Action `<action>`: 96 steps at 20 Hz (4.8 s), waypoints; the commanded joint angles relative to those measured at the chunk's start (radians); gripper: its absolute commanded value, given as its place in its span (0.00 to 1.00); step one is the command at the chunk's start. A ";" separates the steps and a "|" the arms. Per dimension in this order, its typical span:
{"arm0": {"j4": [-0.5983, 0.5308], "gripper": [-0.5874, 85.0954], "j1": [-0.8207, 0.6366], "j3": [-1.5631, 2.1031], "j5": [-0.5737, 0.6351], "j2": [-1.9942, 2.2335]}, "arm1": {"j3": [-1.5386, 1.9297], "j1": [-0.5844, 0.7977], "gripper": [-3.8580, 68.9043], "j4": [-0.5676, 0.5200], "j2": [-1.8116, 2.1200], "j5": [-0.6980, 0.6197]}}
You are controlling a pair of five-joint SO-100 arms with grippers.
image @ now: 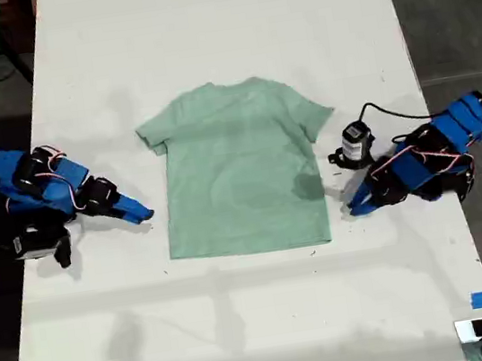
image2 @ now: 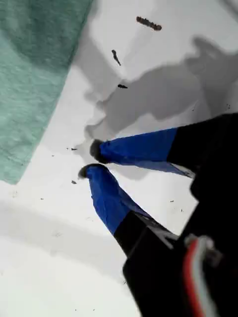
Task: Fold t shirt
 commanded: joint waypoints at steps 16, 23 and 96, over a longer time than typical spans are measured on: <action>0.003 0.18 0.005 0.046 0.006 -0.002 | 0.069 0.069 0.10 -0.031 0.006 -0.009; 0.003 0.18 0.005 0.046 0.006 -0.002 | 0.069 0.583 0.10 -0.031 0.006 0.184; 0.003 0.18 0.005 0.046 0.006 -0.002 | -2.033 0.692 0.52 -0.044 -2.266 0.268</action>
